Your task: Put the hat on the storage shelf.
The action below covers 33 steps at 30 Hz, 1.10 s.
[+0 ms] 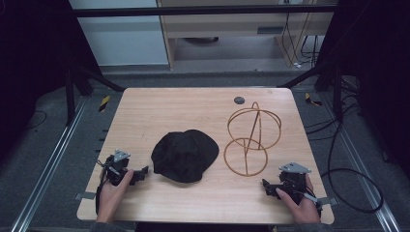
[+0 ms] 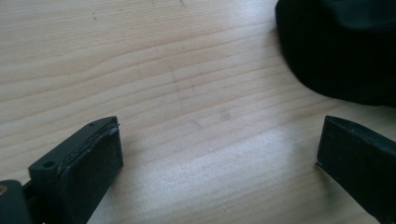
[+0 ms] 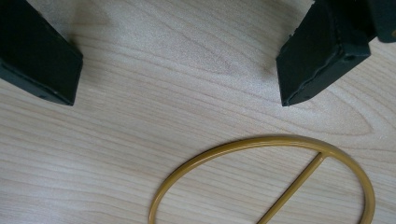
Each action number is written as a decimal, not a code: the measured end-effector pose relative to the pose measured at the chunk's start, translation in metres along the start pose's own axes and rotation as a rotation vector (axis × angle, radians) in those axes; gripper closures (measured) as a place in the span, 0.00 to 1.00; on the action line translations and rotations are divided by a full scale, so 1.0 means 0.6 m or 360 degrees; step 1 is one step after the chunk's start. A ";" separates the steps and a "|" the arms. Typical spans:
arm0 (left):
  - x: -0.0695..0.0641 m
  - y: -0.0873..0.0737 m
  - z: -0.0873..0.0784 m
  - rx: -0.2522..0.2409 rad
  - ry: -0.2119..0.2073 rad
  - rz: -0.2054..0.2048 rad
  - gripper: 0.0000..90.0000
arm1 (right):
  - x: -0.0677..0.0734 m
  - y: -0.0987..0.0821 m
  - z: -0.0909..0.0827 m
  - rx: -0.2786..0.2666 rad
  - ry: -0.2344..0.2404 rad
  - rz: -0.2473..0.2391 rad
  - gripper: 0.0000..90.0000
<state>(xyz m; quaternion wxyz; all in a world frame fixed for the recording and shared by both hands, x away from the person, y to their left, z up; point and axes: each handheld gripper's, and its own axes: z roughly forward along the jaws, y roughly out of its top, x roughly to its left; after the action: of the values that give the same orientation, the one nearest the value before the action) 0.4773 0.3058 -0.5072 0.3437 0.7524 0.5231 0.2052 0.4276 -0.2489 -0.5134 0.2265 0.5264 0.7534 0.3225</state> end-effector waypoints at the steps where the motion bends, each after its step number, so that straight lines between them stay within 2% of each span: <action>1: 0.000 0.000 0.000 0.0000 0.0000 0.0000 0.00 | 0.000 0.000 0.000 0.0000 0.0000 0.0000 0.01; 2: 0.004 -0.004 -0.007 -0.0014 -0.0039 -0.0055 0.00 | 0.000 0.000 0.000 0.0000 0.0001 -0.0001 0.01; 3: 0.005 -0.004 -0.011 -0.0014 -0.0062 -0.0066 0.02 | 0.000 0.000 0.000 0.0000 0.0002 -0.0002 0.01; 6: 0.003 -0.002 -0.018 -0.0019 -0.0099 -0.0043 0.05 | 0.000 0.000 0.000 0.0000 0.0007 -0.0005 0.01; 9: -0.011 0.003 -0.033 -0.0022 -0.0172 0.0088 0.05 | 0.000 0.000 0.000 0.0000 0.0006 -0.0004 0.01; 10: -0.020 0.003 -0.040 0.0001 -0.0193 0.0167 0.05 | 0.000 0.000 0.000 0.0000 0.0007 -0.0004 0.01; 11: -0.020 0.003 -0.040 0.0001 -0.0193 0.0167 0.05 | 0.000 0.000 0.000 0.0000 0.0007 -0.0004 0.01; 12: -0.035 0.005 -0.052 0.0020 -0.0247 0.0282 0.05 | 0.000 0.000 0.000 0.0000 0.0007 -0.0005 0.01; 13: -0.041 0.005 -0.056 0.0028 -0.0286 0.0326 0.05 | 0.000 0.000 0.000 0.0000 0.0007 -0.0004 0.01; 17: -0.060 0.005 -0.063 0.0026 -0.0325 0.0393 0.05 | 0.000 0.000 0.000 0.0000 0.0007 -0.0005 0.01; 18: -0.074 0.008 -0.065 0.0042 -0.0345 0.0417 0.05 | 0.000 0.000 0.000 0.0000 0.0008 -0.0006 0.01; 19: -0.074 0.008 -0.065 0.0042 -0.0345 0.0417 0.05 | 0.000 0.000 0.000 0.0000 0.0009 -0.0006 0.01; 20: -0.088 0.013 -0.066 0.0065 -0.0358 0.0407 0.06 | 0.000 0.000 0.000 0.0000 0.0007 -0.0006 0.01; 21: -0.092 0.015 -0.067 0.0088 -0.0386 0.0410 0.08 | 0.000 0.000 0.000 0.0000 0.0009 -0.0006 0.01; 23: -0.096 0.017 -0.067 0.0096 -0.0401 0.0420 0.14 | 0.000 0.000 0.000 0.0001 0.0008 -0.0005 0.01; 28: -0.104 0.025 -0.067 0.0076 -0.0354 0.0437 0.14 | 0.000 0.001 0.000 0.0004 0.0014 0.0002 0.00; 33: -0.110 0.033 -0.074 0.0041 -0.0338 0.0450 0.14 | -0.001 0.002 0.003 0.0000 0.0008 -0.0014 0.00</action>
<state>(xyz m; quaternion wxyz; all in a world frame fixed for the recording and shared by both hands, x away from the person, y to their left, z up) 0.4359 0.2537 -0.4594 0.3551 0.8403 0.3753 0.1641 0.4299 -0.2490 -0.5135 0.2261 0.5222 0.7563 0.3228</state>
